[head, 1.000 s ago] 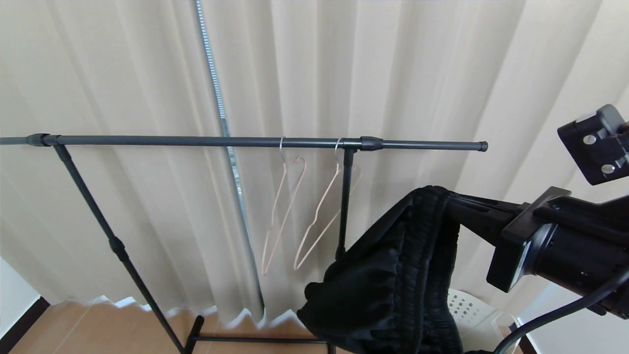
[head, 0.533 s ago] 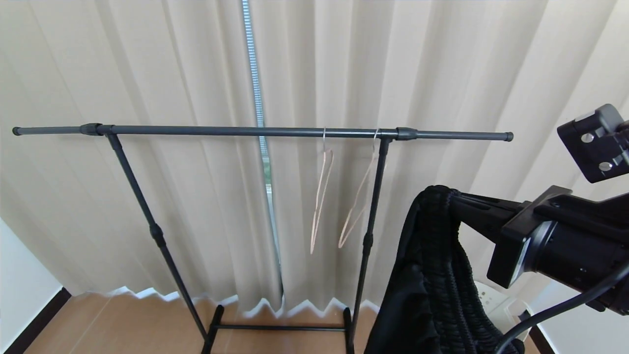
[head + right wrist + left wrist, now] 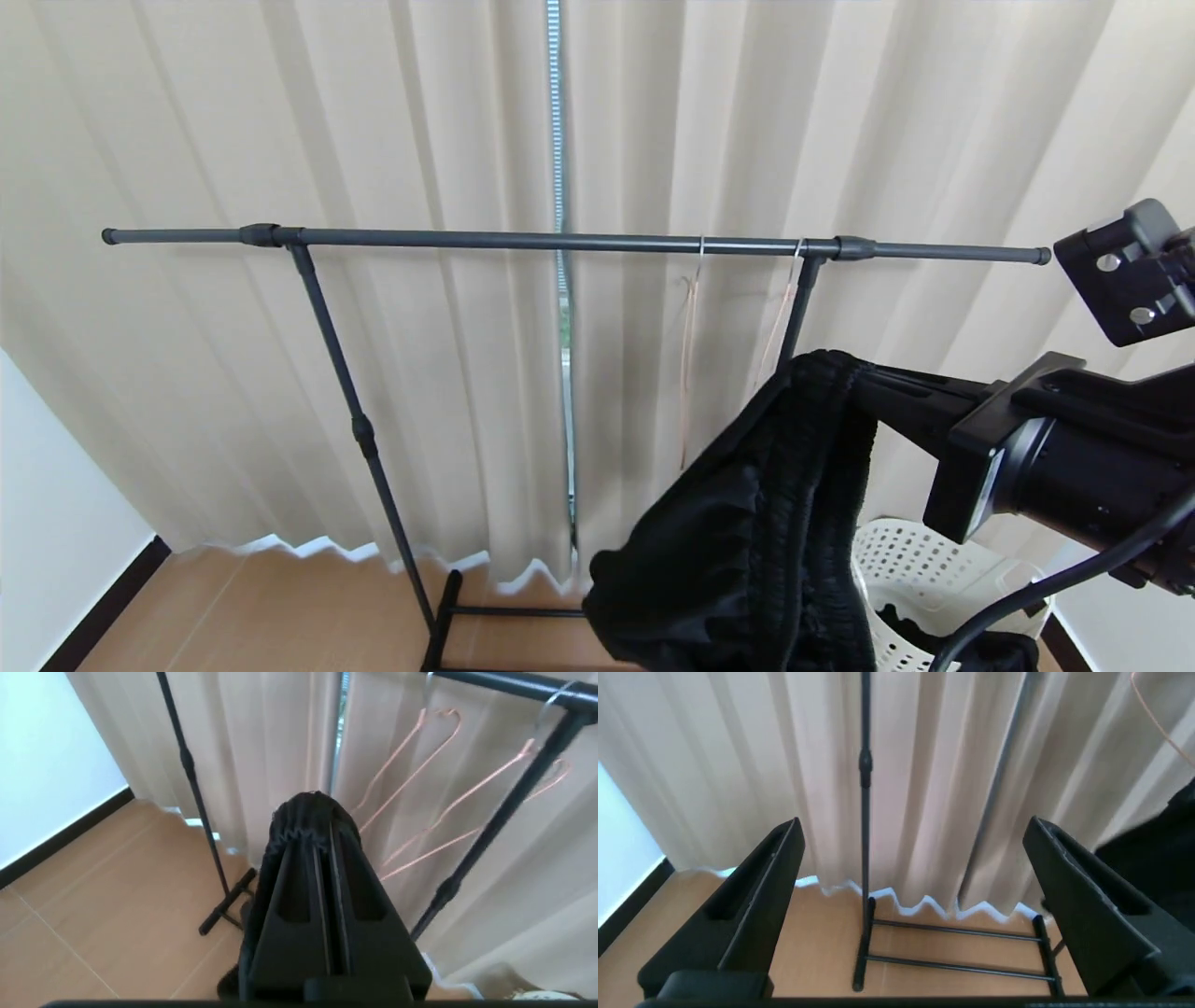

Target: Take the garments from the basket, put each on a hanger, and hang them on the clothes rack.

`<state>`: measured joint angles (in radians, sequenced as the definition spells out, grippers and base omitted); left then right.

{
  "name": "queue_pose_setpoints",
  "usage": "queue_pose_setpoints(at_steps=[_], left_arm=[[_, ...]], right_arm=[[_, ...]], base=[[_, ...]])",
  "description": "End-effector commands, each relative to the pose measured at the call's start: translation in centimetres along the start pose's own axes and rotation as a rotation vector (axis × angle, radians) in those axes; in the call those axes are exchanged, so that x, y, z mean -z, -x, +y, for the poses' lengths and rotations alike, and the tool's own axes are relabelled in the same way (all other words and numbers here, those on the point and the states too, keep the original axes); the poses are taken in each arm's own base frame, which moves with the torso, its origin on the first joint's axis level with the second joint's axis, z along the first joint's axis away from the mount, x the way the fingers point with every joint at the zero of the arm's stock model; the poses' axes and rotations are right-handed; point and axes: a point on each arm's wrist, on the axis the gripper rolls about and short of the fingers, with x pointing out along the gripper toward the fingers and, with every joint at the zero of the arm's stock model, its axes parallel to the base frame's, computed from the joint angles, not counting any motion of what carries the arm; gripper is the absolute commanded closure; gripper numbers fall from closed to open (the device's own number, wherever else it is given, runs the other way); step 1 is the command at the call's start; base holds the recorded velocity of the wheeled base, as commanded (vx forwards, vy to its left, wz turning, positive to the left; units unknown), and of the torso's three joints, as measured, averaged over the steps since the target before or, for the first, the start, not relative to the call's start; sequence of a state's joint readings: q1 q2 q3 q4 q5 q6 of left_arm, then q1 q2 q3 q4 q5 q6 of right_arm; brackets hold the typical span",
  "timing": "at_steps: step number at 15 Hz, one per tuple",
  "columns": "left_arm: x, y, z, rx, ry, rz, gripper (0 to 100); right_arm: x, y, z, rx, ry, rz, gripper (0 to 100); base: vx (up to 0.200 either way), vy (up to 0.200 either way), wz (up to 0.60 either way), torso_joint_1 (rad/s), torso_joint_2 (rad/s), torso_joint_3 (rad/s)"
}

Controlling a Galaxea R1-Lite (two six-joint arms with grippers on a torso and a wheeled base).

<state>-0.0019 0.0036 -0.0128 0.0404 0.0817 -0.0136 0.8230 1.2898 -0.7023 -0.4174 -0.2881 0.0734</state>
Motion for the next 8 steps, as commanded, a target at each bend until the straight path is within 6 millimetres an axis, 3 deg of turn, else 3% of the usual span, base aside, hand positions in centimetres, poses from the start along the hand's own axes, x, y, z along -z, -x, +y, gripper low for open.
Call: queue_pose_setpoints(at_steps=[1, 3, 5, 8], left_arm=[[0.01, -0.01, 0.00, -0.002, 0.000, 0.001, 0], [-0.01, -0.01, 0.00, -0.002, 0.000, -0.001, 0], [0.01, 0.00, 0.00, -0.002, -0.001, -0.001, 0], [-0.01, -0.01, 0.00, -0.002, -0.001, -0.001, 0]], right_arm=[[0.22, -0.06, -0.05, 0.003, 0.019, 0.009, 100], [0.42, -0.05, -0.07, 0.005, 0.068, 0.015, 100], [0.57, -0.20, -0.04, 0.004, 0.087, -0.006, 100], [1.10, -0.19, -0.08, 0.004, 0.127, -0.025, 100]], base=[[-0.200, 0.000, 0.00, -0.002, 0.00, 0.002], [-0.200, 0.000, 0.00, 0.002, 0.00, -0.002], [0.000, 0.000, 0.00, 0.000, 0.00, 0.000], [0.000, 0.000, -0.60, -0.006, 0.00, 0.007]])
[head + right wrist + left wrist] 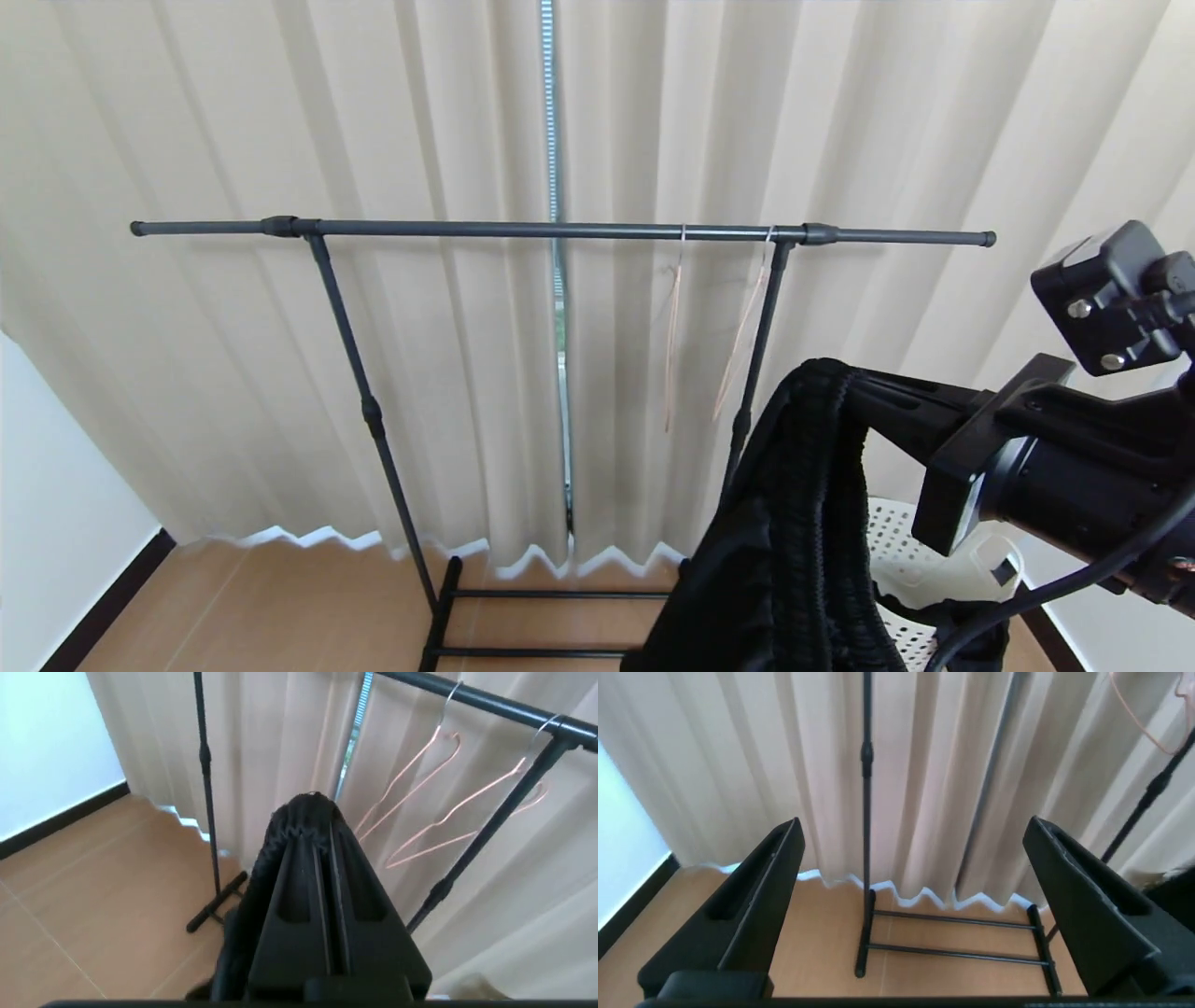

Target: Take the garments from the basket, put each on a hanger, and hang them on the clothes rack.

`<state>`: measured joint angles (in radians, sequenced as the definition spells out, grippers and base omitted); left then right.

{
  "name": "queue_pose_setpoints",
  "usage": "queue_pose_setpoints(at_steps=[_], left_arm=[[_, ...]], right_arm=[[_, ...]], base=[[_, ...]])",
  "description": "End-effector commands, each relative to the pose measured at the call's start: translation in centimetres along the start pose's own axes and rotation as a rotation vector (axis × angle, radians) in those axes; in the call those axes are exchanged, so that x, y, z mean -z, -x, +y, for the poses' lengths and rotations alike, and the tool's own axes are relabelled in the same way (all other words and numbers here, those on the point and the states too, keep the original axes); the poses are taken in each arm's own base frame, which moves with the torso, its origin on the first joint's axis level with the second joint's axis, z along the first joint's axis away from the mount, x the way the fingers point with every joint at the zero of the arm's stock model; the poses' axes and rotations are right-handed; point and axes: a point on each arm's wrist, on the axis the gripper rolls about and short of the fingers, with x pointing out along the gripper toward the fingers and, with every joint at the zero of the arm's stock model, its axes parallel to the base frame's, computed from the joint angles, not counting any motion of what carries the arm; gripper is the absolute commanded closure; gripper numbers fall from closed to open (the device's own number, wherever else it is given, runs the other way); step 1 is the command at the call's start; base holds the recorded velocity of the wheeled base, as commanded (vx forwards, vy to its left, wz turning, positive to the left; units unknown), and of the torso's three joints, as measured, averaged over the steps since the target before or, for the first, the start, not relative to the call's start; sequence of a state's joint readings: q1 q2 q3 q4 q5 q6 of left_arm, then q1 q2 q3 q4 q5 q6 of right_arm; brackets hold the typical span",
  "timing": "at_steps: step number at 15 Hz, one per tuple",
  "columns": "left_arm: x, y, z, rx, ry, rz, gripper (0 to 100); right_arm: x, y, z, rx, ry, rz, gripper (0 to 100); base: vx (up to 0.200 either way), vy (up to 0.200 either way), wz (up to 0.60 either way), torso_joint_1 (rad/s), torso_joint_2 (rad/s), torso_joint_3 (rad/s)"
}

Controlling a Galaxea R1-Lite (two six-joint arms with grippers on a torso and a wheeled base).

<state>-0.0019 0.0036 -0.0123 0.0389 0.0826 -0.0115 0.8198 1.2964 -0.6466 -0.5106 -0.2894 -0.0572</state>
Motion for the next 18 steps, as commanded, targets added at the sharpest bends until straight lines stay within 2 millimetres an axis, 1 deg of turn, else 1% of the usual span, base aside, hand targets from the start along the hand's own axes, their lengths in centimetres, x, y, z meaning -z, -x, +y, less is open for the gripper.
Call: queue_pose_setpoints(at_steps=[1, 10, 11, 14, 16, 17, 18], left_arm=[[0.0, 0.0, 0.0, -0.001, 0.001, 0.000, 0], [0.0, 0.0, 0.0, -0.005, -0.006, 0.002, 0], [0.0, 0.0, 0.0, -0.002, 0.002, 0.000, 0], [0.0, 0.0, 0.0, 0.001, 0.002, 0.002, 0], [0.0, 0.0, 0.0, 0.005, 0.000, 0.011, 0], [-0.1, -0.2, 0.0, 0.010, -0.003, 0.040, 0], [-0.3, -0.7, 0.0, 0.024, -0.010, 0.114, 0]], right_arm=[[0.5, 0.0, 0.0, -0.002, 0.015, -0.004, 100], [0.8, 0.1, -0.2, 0.018, 0.027, -0.014, 100], [0.9, 0.1, -0.6, 0.038, 0.029, -0.007, 100], [0.9, -0.5, -1.7, 0.101, 0.031, 0.006, 100], [1.0, -1.3, -1.6, 0.120, 0.033, 0.023, 100], [1.3, -1.8, -1.5, 0.137, 0.038, 0.042, 100], [1.5, -2.0, -1.5, 0.156, 0.040, 0.055, 100]], base=[[0.000, 0.000, 0.00, 0.000, 0.00, 0.000], [0.000, 0.000, 0.00, 0.000, 0.00, 0.000], [0.000, 0.000, 0.00, 0.000, 0.00, 0.000], [0.000, 0.000, 0.00, 0.000, 0.00, 0.000], [0.000, 0.000, 0.00, 0.000, 0.00, 0.000], [0.000, 0.000, 0.00, 0.000, 0.00, 0.000], [0.000, 0.000, 0.00, 0.000, 0.00, 0.000]])
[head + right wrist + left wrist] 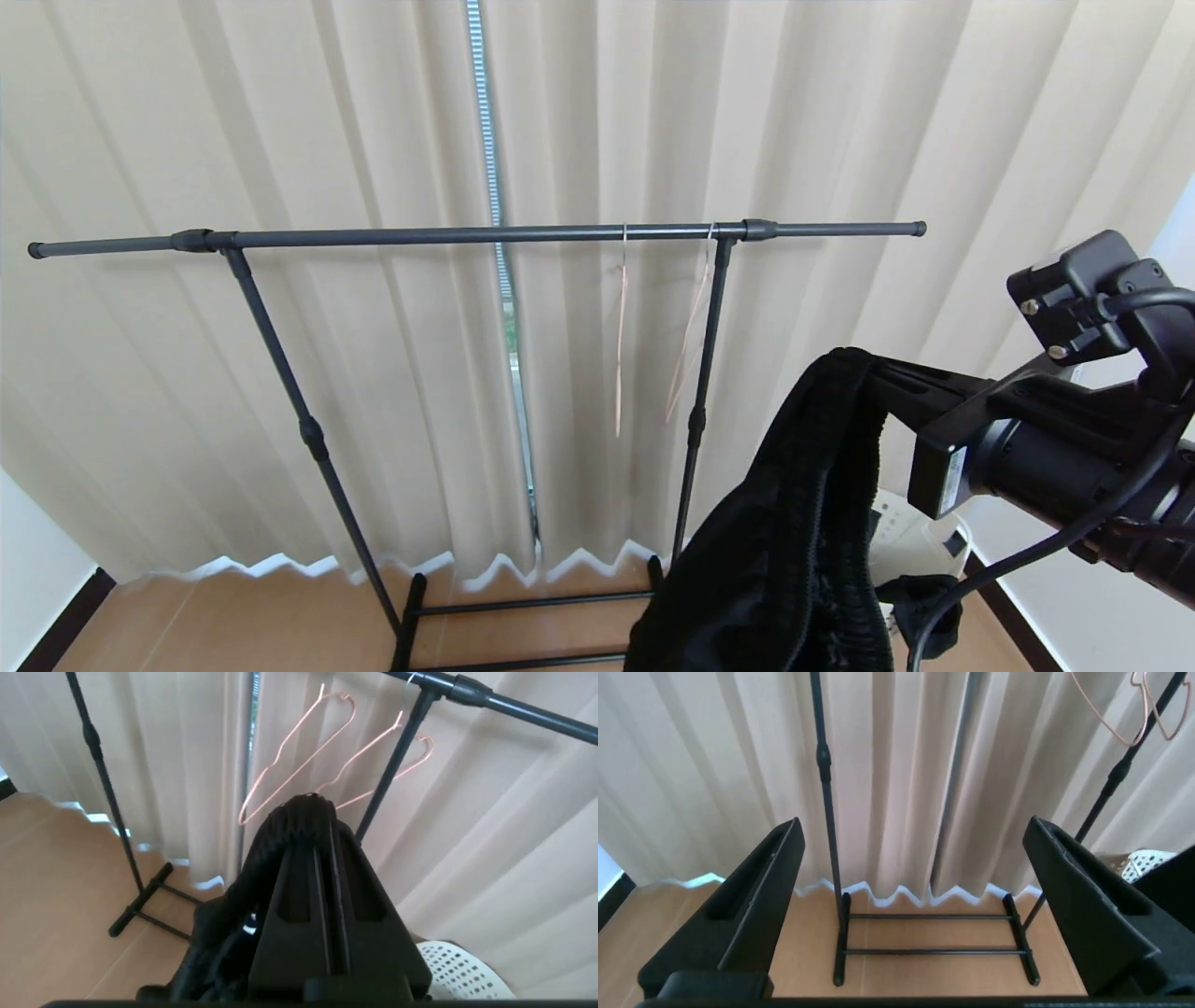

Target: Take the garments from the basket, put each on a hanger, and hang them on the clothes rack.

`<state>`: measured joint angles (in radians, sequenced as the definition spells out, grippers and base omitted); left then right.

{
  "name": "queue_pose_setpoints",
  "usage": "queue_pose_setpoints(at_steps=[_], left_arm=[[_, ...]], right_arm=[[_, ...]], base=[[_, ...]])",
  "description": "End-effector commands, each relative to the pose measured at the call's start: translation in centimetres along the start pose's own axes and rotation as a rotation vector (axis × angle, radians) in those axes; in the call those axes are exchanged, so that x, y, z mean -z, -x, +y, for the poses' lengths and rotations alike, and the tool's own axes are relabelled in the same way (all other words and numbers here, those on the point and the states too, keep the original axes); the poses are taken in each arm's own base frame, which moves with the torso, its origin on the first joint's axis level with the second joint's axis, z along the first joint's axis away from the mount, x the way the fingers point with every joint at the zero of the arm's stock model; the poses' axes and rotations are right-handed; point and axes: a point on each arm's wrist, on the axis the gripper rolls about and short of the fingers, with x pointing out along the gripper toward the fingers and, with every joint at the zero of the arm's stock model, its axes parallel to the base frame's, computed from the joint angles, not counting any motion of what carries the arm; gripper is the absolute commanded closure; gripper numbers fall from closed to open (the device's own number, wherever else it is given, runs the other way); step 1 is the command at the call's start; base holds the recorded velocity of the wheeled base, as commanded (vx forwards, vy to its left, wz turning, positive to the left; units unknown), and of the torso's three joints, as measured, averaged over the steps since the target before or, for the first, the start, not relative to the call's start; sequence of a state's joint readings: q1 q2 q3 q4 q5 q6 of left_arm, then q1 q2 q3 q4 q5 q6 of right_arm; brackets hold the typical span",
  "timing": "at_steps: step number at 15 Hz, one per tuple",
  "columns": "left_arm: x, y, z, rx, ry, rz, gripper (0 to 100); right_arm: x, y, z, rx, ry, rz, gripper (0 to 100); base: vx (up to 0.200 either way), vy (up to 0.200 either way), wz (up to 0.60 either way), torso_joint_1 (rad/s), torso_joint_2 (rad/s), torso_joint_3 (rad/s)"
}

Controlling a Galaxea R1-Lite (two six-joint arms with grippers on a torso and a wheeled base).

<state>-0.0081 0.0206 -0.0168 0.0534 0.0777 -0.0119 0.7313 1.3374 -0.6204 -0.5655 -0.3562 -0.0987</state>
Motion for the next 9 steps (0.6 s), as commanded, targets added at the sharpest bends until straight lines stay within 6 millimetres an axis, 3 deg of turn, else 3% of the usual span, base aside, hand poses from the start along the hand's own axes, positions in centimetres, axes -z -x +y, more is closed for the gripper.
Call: queue_pose_setpoints(at_steps=[1, 4, 7, 9], left_arm=[[-0.6, -1.4, -0.2, 0.074, -0.016, 0.196, 0], [-0.6, -3.6, -0.7, 0.205, -0.056, 0.459, 0], [-6.3, -7.2, -2.3, 0.357, -0.103, 0.470, 0], [-8.9, -11.2, -4.8, 0.402, -0.039, 0.569, 0]], right_arm=[[0.7, -1.0, 0.4, 0.009, 0.016, 0.040, 100], [1.5, -2.6, 0.7, 0.017, 0.021, 0.084, 100], [0.7, -4.2, -0.3, 0.058, 0.005, 0.077, 100], [-0.3, -7.6, 0.1, 0.070, 0.004, 0.066, 100]], base=[[0.000, 0.000, 0.00, 0.000, 0.00, 0.000], [0.000, 0.000, 0.00, 0.000, 0.00, 0.000], [0.000, 0.000, 0.00, 0.000, 0.00, 0.000], [0.000, 0.000, 0.00, 0.000, 0.00, 0.000]])
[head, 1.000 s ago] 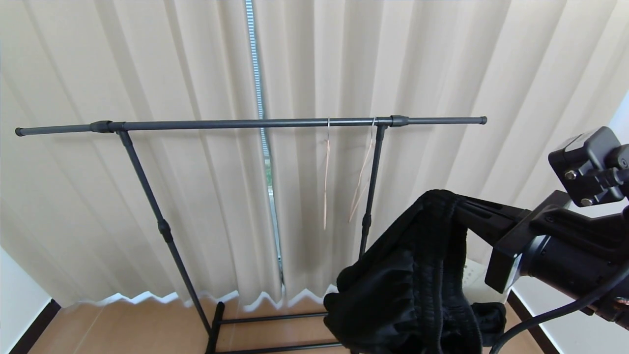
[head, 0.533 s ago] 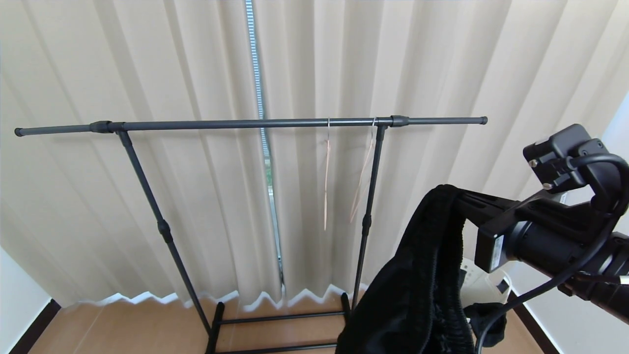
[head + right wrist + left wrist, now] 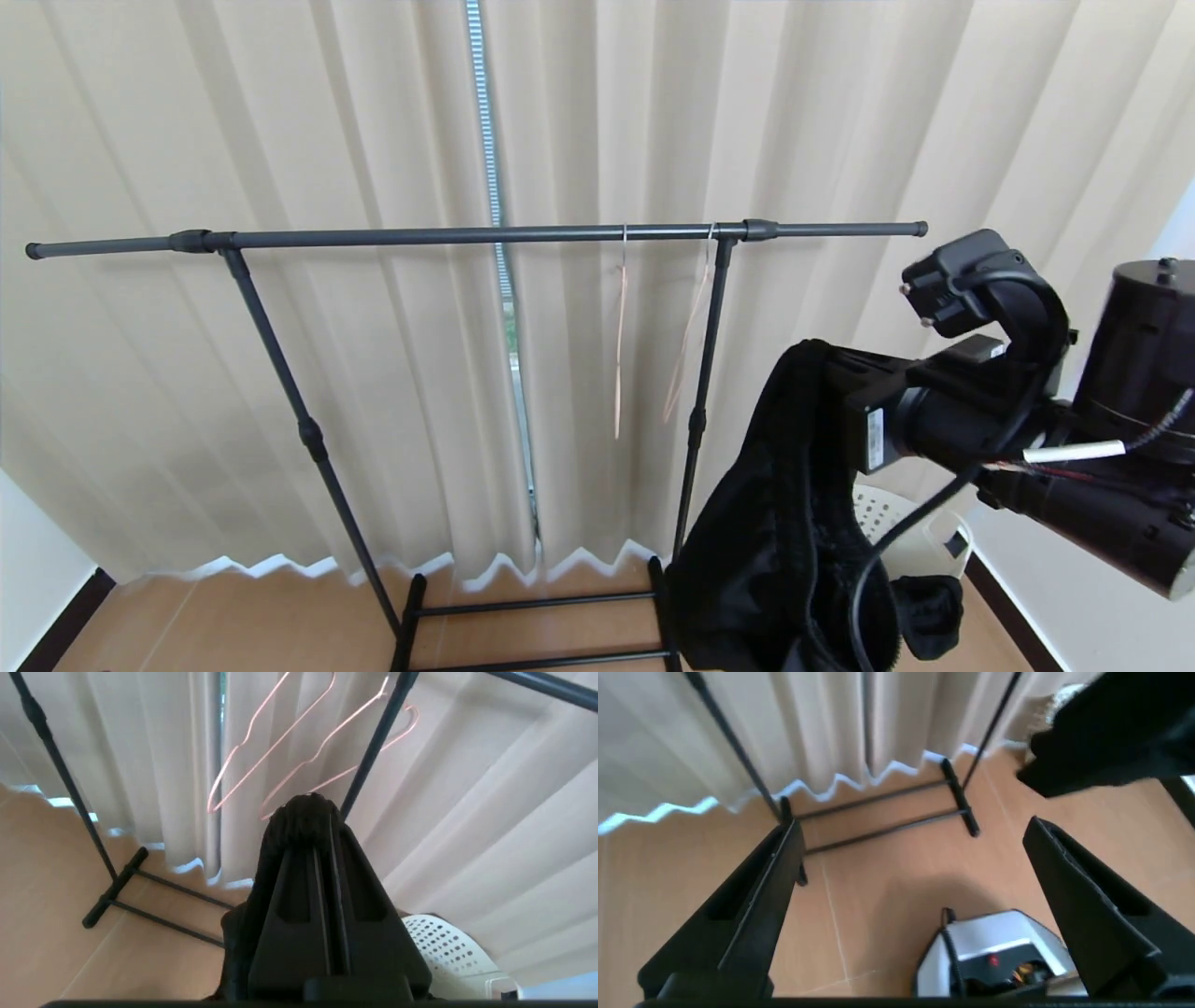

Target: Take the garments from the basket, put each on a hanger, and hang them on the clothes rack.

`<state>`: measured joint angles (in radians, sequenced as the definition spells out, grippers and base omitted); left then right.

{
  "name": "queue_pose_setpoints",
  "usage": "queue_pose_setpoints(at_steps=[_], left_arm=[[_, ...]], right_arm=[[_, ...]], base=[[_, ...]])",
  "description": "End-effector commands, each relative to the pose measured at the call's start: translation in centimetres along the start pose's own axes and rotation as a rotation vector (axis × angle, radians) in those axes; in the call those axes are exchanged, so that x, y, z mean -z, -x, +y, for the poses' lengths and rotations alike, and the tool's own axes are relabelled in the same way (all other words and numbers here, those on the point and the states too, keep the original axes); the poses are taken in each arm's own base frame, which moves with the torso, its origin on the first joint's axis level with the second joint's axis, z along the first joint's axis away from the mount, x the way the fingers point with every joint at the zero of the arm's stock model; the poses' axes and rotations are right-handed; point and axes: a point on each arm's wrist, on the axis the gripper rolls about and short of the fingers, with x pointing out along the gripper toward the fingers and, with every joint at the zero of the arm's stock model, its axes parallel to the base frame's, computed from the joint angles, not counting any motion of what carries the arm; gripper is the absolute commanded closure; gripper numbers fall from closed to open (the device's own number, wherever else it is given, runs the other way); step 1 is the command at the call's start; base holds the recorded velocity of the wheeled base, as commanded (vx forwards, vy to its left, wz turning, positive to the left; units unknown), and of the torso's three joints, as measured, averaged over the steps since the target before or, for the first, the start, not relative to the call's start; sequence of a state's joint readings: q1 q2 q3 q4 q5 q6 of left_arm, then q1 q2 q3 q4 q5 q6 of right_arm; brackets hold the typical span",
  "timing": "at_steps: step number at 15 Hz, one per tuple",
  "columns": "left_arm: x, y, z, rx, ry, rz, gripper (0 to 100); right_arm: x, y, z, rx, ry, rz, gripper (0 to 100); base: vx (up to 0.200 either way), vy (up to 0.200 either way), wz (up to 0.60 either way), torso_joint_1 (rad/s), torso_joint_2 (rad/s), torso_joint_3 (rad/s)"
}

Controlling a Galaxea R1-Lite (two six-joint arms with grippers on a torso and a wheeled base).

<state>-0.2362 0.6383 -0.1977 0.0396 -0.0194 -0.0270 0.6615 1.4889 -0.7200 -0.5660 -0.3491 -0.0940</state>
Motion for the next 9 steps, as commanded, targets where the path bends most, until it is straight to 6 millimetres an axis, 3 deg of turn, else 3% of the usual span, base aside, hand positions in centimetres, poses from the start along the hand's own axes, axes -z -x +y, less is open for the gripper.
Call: queue_pose_setpoints(at_steps=[1, 3, 4, 5, 9], left_arm=[[-7.4, -5.3, -2.5, 0.157, 0.074, 0.165, 0], [-9.3, -7.4, -4.0, 0.191, 0.148, 0.209, 0], [-9.4, -7.5, -4.1, 0.192, 0.145, 0.210, 0], [-9.9, -9.2, -5.3, 0.219, 0.127, 0.244, 0], [-10.1, -13.4, -8.3, 0.287, 0.082, 0.228, 0]], right_arm=[[-1.4, -4.4, 0.9, 0.019, 0.004, 0.003, 100], [-3.1, -5.6, 1.7, 0.007, 0.013, 0.000, 100], [-3.1, -5.7, 1.7, 0.005, 0.014, 0.003, 100], [-3.2, -7.3, 2.4, 0.001, 0.018, 0.018, 100], [-4.5, -8.8, 4.6, -0.032, 0.019, -0.020, 100]], base=[[0.000, 0.000, 0.00, 0.000, 0.00, 0.000], [0.000, 0.000, 0.00, 0.000, 0.00, 0.000], [0.000, 0.000, 0.00, 0.000, 0.00, 0.000], [0.000, 0.000, 0.00, 0.000, 0.00, 0.000], [0.000, 0.000, 0.00, 0.000, 0.00, 0.000]])
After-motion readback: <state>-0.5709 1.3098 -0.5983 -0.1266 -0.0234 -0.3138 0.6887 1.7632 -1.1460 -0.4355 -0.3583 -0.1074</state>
